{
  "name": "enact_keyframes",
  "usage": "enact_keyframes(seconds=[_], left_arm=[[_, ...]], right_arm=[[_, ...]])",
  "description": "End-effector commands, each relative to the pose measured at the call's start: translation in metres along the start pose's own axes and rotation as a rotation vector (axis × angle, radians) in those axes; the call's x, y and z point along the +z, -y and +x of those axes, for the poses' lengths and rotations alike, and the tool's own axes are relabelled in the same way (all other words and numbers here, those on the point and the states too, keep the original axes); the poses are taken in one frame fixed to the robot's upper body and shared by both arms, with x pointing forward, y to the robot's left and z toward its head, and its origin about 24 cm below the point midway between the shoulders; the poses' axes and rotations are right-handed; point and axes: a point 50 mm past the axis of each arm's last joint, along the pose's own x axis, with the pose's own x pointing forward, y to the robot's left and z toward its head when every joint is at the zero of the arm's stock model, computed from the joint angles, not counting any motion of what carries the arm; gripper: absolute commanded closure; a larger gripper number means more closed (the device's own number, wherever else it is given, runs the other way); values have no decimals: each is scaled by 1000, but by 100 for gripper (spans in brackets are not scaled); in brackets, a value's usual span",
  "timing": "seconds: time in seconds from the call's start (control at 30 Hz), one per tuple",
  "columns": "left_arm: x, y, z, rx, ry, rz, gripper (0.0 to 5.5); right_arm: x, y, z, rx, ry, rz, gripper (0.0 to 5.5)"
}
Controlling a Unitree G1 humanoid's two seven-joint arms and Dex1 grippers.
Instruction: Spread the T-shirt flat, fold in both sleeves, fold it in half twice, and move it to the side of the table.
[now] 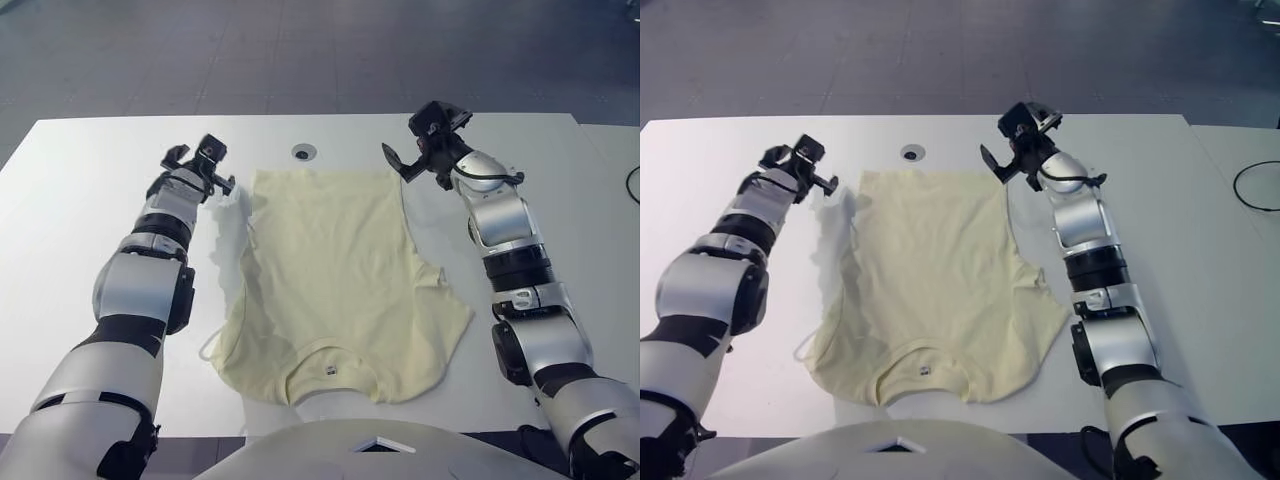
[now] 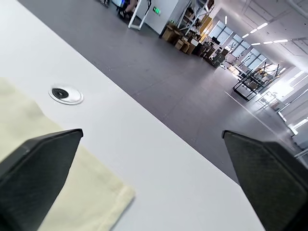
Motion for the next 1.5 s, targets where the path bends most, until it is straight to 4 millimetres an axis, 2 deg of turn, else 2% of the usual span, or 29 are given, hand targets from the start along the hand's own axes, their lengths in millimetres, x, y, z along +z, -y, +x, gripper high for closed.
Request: enact_keyframes(seconds=[0.03, 0.13, 0.23, 0.33, 0.43, 0.6, 0.77, 0.93, 1.03, 1.13, 1.23, 1.37, 1.5], left_arm=[[-15, -31, -35, -56, 113, -130, 15], [-55, -22, -108, -119, 58, -233, 15], [-80, 0, -161, -194, -30, -375, 15], [-101, 26, -190, -344, -174, -474, 15], [-117, 44, -210, -488, -308, -585, 15], [-135, 48, -241, -645, -514, -787, 15], [-130, 34, -258, -808, -628, -862, 15], [-122, 36, -262, -916, -658, -852, 15], [-119, 45, -262, -956, -645, -853, 15], [-126, 59, -253, -898, -621, -855, 15], [-125, 75, -254, -907, -596, -894, 15], [-129, 87, -257, -870, -601, -957, 90], [-130, 85, -261, -895, -629, -1027, 176]], right_arm=[[-2, -3, -43, -28, 0, 200, 12], [-12, -7, -81, -88, -50, 340, 12], [-25, -12, -117, -180, -101, 503, 12], [-38, -24, -143, -255, -146, 645, 12], [-43, -27, -153, -278, -169, 694, 12], [-52, -27, -166, -328, -212, 824, 12], [-58, -42, -193, -375, -296, 904, 12], [-54, -50, -195, -373, -311, 946, 12], [-52, -50, -193, -369, -308, 956, 12], [-51, -48, -190, -367, -307, 951, 12], [-50, -45, -186, -348, -309, 943, 12], [-49, -41, -182, -326, -310, 930, 10], [-48, -39, -180, -317, -314, 926, 10]])
